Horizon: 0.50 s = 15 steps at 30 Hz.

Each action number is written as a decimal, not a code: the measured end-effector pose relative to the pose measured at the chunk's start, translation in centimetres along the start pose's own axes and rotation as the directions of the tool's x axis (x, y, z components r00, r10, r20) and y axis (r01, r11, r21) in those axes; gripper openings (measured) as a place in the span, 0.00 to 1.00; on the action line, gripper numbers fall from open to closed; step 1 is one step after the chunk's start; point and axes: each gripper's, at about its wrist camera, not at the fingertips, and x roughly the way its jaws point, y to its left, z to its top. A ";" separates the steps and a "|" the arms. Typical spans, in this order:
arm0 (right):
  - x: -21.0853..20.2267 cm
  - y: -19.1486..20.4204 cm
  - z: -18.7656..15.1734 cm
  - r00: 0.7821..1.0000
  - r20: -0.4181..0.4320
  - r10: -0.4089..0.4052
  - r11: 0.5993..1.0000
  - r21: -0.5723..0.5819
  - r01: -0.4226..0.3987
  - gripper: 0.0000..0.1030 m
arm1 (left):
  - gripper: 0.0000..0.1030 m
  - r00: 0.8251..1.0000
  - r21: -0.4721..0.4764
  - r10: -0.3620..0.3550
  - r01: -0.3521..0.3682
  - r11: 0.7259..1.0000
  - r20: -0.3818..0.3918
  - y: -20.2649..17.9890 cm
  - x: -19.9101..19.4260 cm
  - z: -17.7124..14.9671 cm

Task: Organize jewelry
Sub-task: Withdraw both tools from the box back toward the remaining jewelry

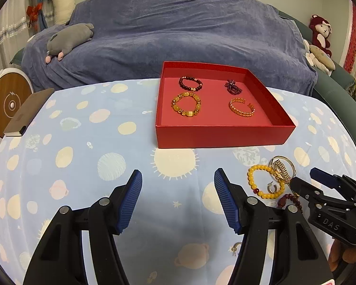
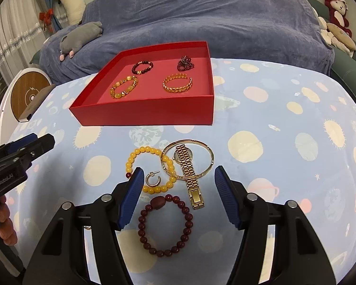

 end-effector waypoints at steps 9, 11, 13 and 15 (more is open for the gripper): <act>3.4 0.0 0.5 0.999 -0.036 -0.034 0.999 0.001 0.034 0.58 | 0.58 1.000 0.010 -0.015 0.015 1.000 -0.022 -0.1 0.6 -0.4; 3.7 0.0 0.6 0.999 -0.036 -0.036 0.999 0.000 0.036 0.58 | 0.58 0.999 0.009 -0.019 0.019 1.000 -0.027 -0.1 0.8 -0.4; 3.8 0.0 0.7 0.999 -0.030 -0.037 0.999 -0.006 0.037 0.56 | 0.58 0.999 0.009 -0.021 0.021 1.000 -0.031 -0.1 0.9 -0.5; 3.7 0.1 0.6 0.999 -0.027 -0.036 0.999 -0.014 0.035 0.56 | 0.58 0.999 0.010 -0.026 0.026 1.000 -0.035 -0.1 0.9 -0.5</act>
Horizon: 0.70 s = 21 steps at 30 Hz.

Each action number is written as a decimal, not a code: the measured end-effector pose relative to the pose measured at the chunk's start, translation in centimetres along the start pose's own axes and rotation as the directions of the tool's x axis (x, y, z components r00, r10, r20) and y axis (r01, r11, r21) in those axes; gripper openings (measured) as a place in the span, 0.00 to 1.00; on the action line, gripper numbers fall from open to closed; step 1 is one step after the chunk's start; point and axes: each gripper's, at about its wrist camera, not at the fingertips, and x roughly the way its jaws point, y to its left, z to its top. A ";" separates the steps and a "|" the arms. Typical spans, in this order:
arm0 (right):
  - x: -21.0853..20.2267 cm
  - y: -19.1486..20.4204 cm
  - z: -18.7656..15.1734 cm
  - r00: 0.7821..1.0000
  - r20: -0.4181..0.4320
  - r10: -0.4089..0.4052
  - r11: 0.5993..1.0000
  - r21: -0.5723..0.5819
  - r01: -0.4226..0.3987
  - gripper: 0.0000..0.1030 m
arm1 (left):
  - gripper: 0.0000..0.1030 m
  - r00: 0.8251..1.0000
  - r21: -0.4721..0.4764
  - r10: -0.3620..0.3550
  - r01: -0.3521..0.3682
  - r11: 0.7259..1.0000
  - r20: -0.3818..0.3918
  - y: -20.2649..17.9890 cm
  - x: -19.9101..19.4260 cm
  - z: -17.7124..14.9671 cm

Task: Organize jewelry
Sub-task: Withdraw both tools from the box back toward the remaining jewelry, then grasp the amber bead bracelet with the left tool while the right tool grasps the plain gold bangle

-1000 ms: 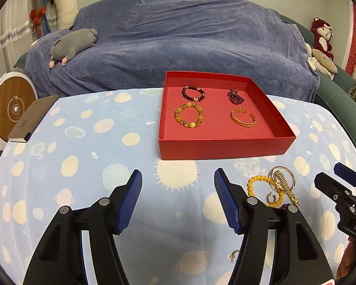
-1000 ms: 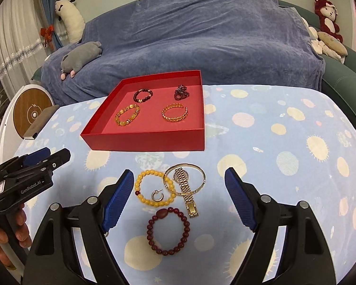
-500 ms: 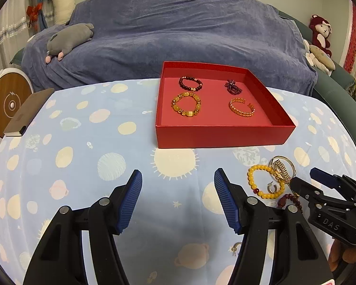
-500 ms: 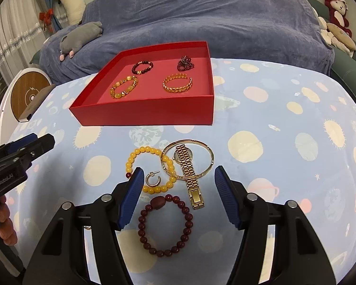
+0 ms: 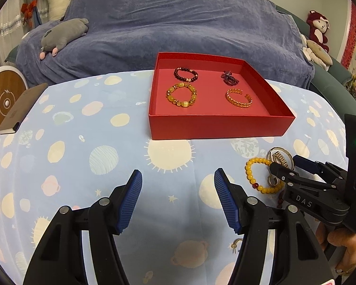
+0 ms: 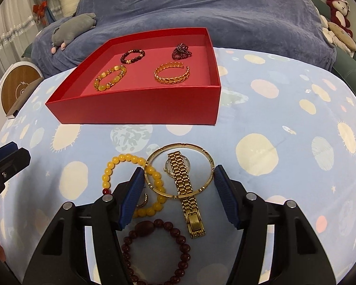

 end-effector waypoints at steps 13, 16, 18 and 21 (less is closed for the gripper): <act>-5.0 -2.8 0.1 0.996 0.084 0.023 0.999 0.040 -0.026 0.56 | 0.58 0.995 0.037 -0.099 0.099 0.994 -0.026 -3.2 0.9 -0.6; -5.7 -3.2 -0.3 0.996 0.080 0.024 0.999 0.039 -0.028 0.56 | 0.58 0.990 0.048 -0.137 0.138 0.989 -0.025 -4.7 1.6 -0.5; -5.8 -3.3 -0.7 0.997 0.074 0.025 0.999 0.038 -0.028 0.56 | 0.58 0.990 0.060 -0.138 0.139 0.988 -0.013 -5.7 2.1 -0.3; -5.9 -3.5 -1.0 0.997 0.070 0.025 0.999 0.038 -0.028 0.56 | 0.57 0.992 0.103 -0.127 0.127 0.987 -0.006 -7.4 3.0 0.0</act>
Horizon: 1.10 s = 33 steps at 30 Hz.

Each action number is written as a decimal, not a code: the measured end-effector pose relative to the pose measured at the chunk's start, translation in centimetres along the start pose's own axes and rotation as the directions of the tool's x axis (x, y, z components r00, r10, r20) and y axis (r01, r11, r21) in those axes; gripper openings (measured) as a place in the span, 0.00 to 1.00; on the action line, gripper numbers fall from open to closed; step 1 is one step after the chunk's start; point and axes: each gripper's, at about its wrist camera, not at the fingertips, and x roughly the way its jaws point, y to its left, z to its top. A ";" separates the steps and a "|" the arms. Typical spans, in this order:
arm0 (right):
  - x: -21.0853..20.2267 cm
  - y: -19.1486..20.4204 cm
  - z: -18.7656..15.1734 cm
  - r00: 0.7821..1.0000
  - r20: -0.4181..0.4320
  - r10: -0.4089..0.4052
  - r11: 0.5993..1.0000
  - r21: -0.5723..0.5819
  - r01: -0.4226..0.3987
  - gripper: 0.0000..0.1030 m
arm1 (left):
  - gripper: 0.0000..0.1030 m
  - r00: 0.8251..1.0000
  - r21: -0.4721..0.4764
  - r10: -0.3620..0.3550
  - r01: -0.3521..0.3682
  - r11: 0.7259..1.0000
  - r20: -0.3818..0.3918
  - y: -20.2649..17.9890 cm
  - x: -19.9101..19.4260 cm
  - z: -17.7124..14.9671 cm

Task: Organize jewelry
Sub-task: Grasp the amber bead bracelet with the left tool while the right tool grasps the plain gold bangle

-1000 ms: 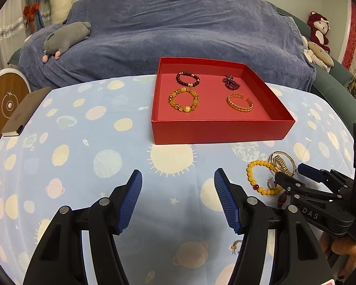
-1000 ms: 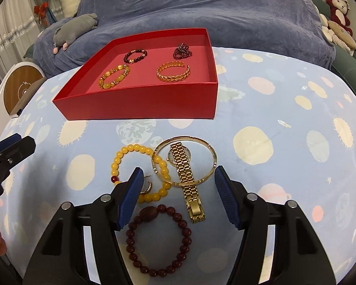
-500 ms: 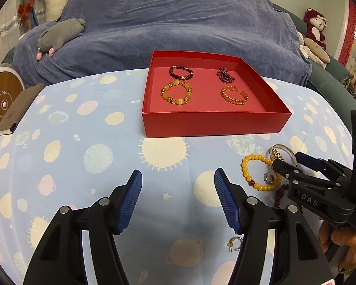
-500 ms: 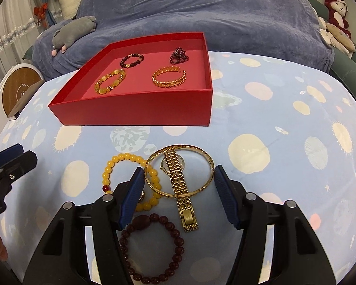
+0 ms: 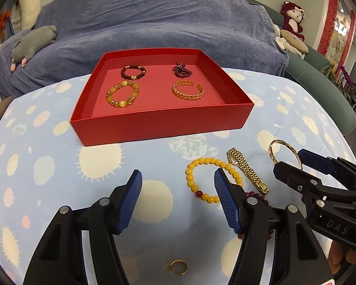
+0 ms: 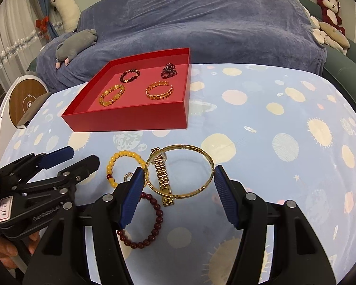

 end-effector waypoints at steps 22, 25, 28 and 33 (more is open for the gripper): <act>0.0 1.0 0.0 1.000 -0.001 0.027 1.000 -0.006 -0.027 0.56 | 0.06 0.998 0.033 0.023 -0.021 0.999 -0.051 0.7 2.5 -0.6; -0.1 1.6 0.3 0.999 0.005 0.037 0.999 -0.012 -0.037 0.56 | 0.06 0.999 0.010 0.003 -0.003 1.000 -0.034 1.2 1.3 -0.1; -0.1 2.2 0.6 0.999 0.010 0.048 0.999 -0.016 -0.048 0.56 | 0.06 1.000 0.004 -0.017 0.017 1.000 -0.006 1.5 -0.3 0.5; -0.4 3.0 1.7 0.997 0.030 0.065 0.998 -0.015 -0.065 0.56 | 0.06 0.998 -0.002 -0.057 0.057 0.998 0.033 1.5 -2.7 1.5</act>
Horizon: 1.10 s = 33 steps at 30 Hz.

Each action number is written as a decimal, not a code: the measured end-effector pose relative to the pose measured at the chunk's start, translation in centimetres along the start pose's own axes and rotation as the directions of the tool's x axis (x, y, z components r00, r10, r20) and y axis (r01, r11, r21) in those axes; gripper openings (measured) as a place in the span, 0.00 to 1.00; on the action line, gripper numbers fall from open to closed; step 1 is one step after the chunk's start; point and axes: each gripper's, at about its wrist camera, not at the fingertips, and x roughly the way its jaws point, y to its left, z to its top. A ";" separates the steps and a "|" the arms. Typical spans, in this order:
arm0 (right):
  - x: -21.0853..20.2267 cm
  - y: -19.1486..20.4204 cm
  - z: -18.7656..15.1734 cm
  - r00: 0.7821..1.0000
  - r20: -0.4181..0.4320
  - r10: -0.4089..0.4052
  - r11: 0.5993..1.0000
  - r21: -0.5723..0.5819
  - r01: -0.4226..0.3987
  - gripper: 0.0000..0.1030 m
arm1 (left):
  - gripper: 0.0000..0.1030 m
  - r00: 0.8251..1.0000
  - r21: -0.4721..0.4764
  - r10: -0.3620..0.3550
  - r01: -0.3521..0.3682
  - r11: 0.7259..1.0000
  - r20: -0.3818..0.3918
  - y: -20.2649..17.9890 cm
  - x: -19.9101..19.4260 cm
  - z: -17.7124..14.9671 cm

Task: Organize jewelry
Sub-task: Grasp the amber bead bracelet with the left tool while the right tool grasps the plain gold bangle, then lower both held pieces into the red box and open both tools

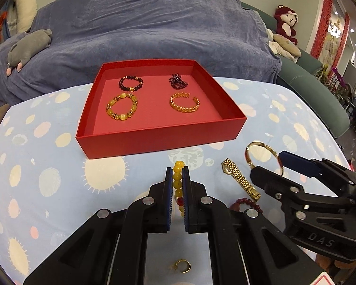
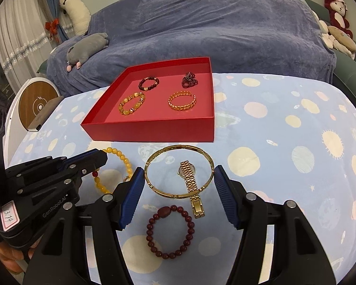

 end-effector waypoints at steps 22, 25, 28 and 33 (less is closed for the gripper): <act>3.3 1.5 7.7 0.995 0.098 0.015 1.000 -0.027 -0.013 0.56 | 0.06 0.988 -0.062 0.046 -0.037 0.997 0.147 4.6 -1.8 8.4; 4.9 1.2 8.2 0.996 0.086 0.008 1.000 -0.026 -0.006 0.56 | 0.06 0.988 -0.067 0.057 -0.048 0.997 0.141 5.3 -0.4 9.1; 6.8 0.9 8.5 0.998 0.056 0.010 1.000 -0.015 -0.009 0.56 | 0.06 0.991 -0.080 0.065 -0.055 0.995 0.120 5.8 1.2 9.2; 9.1 1.5 8.2 1.000 0.018 -0.004 0.999 -0.044 0.004 0.56 | 0.06 0.993 -0.092 0.082 -0.074 0.993 0.089 6.7 3.5 9.1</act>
